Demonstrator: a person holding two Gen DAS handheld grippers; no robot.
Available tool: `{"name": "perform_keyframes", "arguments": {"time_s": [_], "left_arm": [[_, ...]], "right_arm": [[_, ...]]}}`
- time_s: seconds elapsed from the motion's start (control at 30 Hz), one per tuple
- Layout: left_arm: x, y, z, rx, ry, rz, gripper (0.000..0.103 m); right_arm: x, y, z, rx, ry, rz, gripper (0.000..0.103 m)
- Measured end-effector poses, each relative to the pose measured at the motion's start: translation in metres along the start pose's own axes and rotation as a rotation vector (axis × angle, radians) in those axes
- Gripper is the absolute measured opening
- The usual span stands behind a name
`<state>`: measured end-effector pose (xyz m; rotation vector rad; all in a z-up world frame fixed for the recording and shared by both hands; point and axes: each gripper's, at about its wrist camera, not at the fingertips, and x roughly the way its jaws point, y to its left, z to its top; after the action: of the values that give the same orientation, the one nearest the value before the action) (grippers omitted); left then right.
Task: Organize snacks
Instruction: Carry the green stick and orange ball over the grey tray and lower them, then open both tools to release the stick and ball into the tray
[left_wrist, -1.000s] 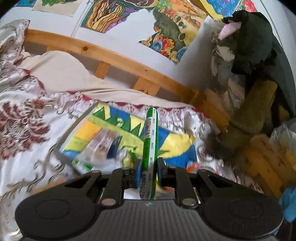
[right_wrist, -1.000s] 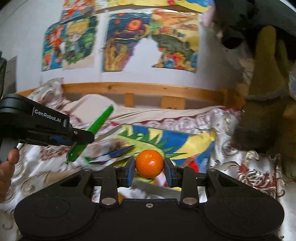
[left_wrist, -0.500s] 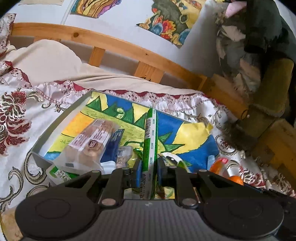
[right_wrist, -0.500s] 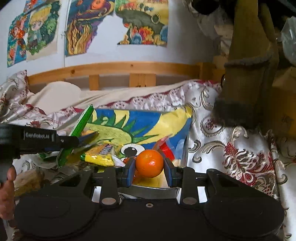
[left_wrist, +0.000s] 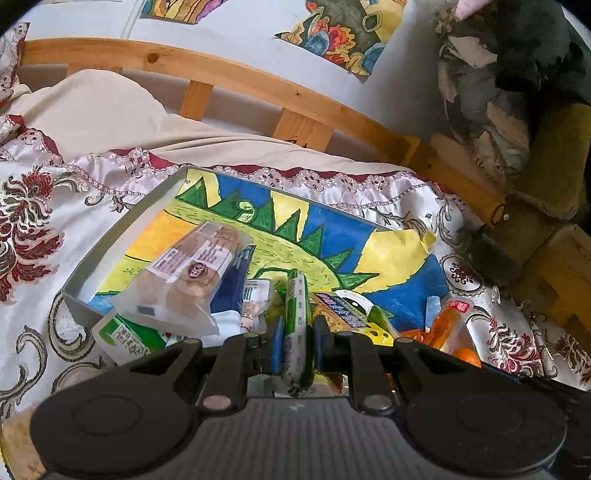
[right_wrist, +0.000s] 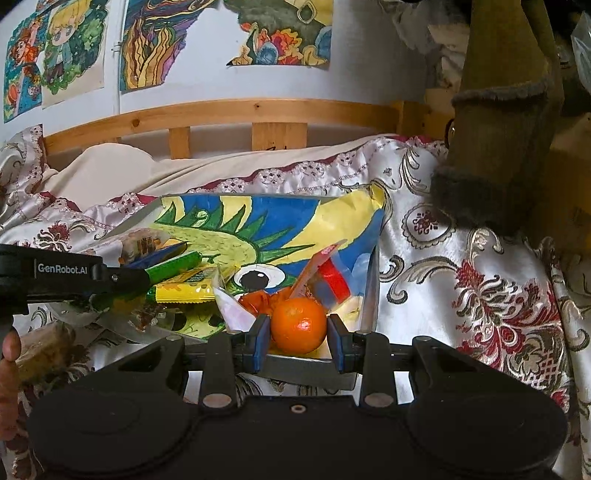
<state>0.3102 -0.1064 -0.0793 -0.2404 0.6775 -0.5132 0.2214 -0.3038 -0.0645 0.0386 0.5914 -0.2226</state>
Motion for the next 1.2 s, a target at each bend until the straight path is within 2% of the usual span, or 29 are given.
{"name": "perform_keyframes", "arguments": {"time_s": [0.4,0.53,0.67,0.77,0.87,1.1,1.2], "left_arm": [[-0.001,-0.003,-0.002,0.018,0.007,0.017,0.019],[-0.004,-0.007,-0.002,0.031,0.007,0.031,0.022],[-0.013,-0.013,-0.001,0.045,0.0,0.045,0.039],[-0.024,-0.019,0.002,0.061,-0.02,0.048,0.047],[-0.038,-0.027,0.004,0.087,-0.052,0.059,0.058],[-0.077,-0.044,0.009,0.118,-0.148,0.102,0.087],[-0.097,-0.048,0.01,0.118,-0.193,0.128,0.095]], "right_arm": [[0.005,0.0,-0.001,0.01,0.015,0.004,0.035],[0.006,-0.001,-0.001,0.012,0.017,0.005,0.036],[0.005,-0.002,-0.001,0.02,0.013,0.007,0.039],[0.0,-0.002,0.0,0.019,0.0,0.011,0.046],[-0.009,-0.002,0.003,0.025,-0.031,0.018,0.055],[-0.046,-0.008,0.015,0.048,-0.151,0.033,0.076],[-0.065,-0.01,0.019,0.049,-0.203,0.036,0.085]]}}
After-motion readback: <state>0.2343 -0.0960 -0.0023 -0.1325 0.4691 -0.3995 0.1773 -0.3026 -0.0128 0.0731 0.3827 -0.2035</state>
